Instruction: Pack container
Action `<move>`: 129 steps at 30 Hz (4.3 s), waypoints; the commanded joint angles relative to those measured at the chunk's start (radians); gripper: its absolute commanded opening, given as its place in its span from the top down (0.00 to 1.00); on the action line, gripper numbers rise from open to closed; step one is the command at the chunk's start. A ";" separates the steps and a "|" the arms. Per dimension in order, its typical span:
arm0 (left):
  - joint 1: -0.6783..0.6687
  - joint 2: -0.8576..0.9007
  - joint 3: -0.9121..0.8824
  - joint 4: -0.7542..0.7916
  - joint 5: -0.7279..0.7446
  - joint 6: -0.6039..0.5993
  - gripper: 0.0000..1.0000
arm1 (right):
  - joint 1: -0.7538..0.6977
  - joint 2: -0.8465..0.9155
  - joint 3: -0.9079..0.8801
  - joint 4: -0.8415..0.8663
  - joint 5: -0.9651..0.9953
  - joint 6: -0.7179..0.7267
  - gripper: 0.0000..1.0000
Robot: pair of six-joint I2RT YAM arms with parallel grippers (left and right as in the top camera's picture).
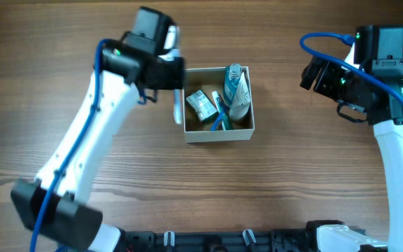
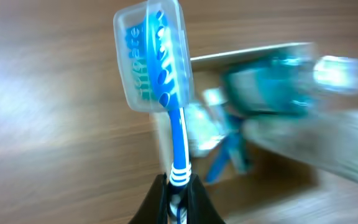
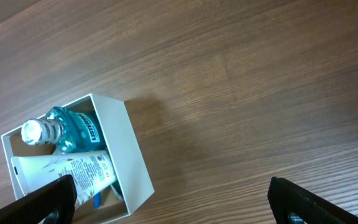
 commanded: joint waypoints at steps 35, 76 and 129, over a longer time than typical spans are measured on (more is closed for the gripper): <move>0.221 -0.082 -0.045 -0.230 -0.163 -0.146 0.00 | -0.003 0.004 0.001 0.003 0.014 0.018 0.00; 0.356 -1.413 -1.513 0.602 0.155 -0.014 0.00 | -0.003 0.008 0.001 0.003 0.014 0.018 0.00; 0.353 -1.496 -1.534 0.602 0.154 -0.013 0.00 | -0.026 -0.861 -0.775 0.545 -0.194 -0.513 0.00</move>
